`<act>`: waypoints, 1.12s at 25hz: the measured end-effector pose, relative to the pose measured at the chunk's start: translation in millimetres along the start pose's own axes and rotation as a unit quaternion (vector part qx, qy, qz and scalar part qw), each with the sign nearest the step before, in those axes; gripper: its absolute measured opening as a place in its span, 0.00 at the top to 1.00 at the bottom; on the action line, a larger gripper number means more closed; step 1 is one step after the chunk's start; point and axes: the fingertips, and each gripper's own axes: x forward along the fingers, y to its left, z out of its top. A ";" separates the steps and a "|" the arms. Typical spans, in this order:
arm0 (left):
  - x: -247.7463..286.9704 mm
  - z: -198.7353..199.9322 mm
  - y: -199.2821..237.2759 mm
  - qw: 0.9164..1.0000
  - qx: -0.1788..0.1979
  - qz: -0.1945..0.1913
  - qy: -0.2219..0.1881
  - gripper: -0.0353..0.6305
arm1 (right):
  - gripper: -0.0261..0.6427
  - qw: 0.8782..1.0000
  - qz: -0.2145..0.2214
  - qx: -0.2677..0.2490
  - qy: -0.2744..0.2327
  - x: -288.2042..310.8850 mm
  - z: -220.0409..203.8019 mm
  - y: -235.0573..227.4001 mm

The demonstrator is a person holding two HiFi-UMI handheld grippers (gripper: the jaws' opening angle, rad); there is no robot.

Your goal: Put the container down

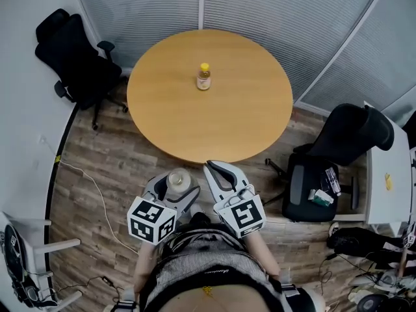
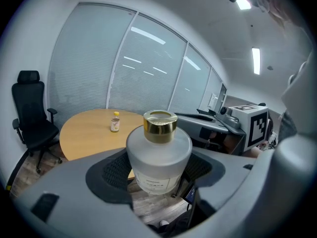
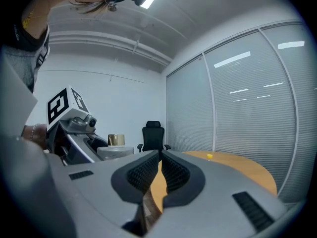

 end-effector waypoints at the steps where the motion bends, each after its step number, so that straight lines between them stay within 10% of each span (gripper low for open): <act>1: -1.2 0.2 2.4 1.000 0.002 -0.001 0.000 0.44 | 0.91 1.000 -0.002 0.002 0.000 2.5 -0.4 1.2; 28: -15.6 -6.3 33.3 1.000 -0.003 -0.002 0.000 0.44 | 0.91 1.000 -0.017 0.005 0.013 29.9 -4.3 13.1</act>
